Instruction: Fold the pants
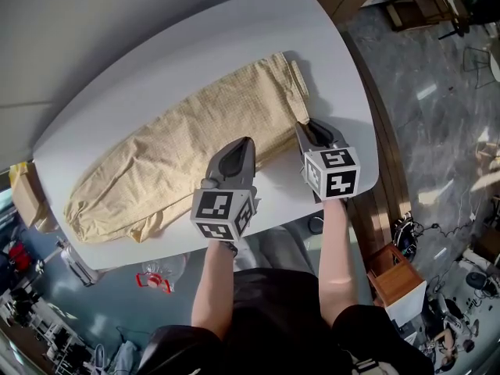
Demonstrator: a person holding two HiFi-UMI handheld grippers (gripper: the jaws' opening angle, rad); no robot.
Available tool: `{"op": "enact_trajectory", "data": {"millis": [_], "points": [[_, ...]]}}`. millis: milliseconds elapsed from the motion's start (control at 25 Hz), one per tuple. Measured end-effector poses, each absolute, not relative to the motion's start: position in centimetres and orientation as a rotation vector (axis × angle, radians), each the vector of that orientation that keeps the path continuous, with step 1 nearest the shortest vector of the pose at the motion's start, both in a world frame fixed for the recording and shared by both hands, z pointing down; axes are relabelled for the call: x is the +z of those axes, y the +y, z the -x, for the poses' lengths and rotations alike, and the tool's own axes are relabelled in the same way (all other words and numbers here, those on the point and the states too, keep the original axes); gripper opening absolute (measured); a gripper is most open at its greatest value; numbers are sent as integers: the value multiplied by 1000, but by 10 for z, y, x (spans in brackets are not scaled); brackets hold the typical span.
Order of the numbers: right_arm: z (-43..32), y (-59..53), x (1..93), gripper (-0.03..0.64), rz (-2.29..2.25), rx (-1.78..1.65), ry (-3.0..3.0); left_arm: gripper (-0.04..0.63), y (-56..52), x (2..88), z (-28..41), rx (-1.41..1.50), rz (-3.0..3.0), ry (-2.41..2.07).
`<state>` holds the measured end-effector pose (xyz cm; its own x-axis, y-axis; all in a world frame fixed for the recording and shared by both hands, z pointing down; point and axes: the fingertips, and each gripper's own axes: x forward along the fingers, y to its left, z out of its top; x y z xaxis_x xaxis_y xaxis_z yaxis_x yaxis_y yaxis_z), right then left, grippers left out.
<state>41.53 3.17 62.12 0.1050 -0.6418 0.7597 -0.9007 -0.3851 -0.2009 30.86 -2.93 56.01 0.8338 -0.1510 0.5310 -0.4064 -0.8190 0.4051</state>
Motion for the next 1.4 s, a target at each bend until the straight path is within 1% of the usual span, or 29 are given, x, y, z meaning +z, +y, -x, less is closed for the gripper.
{"op": "enact_trajectory", "data": {"millis": [160,480,1000,1120,1400], "points": [[-416,34,621,77,-2083,1211,-1525,3,-32,554,-305,650,-2494,-423],[-420,49,614,75,-2179,1269,-1517,3,-31,548,-307,646,-2509,-416],[-462,139,609,77,-2290,1305,-1382,3,10,532,-338,637,-2560,-324],[-463,139,599,75,-2300,1271,-1386,3,8,522,-331,611,-2568,-352],[-451,122,561,72,-2322,1154,-1415,3,-11,507,-288,549,-2555,-442]]}}
